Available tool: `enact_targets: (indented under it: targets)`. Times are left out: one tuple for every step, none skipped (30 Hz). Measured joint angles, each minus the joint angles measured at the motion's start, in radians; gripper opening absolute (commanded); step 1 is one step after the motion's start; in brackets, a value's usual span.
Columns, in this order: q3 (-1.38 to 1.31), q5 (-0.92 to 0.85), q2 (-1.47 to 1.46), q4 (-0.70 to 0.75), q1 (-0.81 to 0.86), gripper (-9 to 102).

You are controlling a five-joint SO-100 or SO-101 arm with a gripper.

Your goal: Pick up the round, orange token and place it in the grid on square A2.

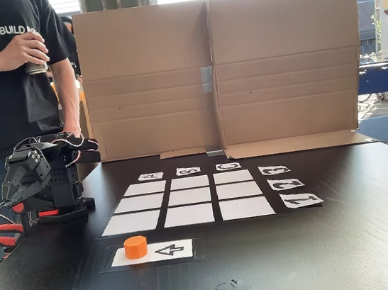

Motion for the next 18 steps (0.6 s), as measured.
enact_targets:
  targets:
    - [0.0,0.0,0.0,0.0,0.0,0]
    - [0.0,0.0,0.0,0.0,0.0,0]
    - [0.0,0.0,0.0,0.0,0.0,0]
    - [0.0,0.0,0.0,0.0,0.0,0]
    - [0.0,0.0,0.0,0.0,0.0,0]
    - [0.0,0.0,0.0,0.0,0.0,0]
    - [0.0,0.0,0.0,0.0,0.0,0]
    - [0.0,0.0,0.0,0.0,0.0,0]
    - [0.0,0.0,0.0,0.0,0.0,0]
    - [0.0,0.0,0.0,0.0,0.0,0]
    - [0.0,0.0,0.0,0.0,0.0,0]
    - [0.0,0.0,0.0,0.0,0.0,0]
    - [0.0,0.0,-0.002,0.0,0.003,0]
    - [0.0,0.0,-0.002,0.0,0.003,0]
    - [-0.005,0.0,-0.009,0.0,0.003,0]
    - [-0.017,-0.005,-0.038,0.0,0.003,1]
    - [-0.041,-0.011,-0.089,0.0,0.003,2]
    - [-0.066,-0.015,-0.13,0.0,0.003,2]
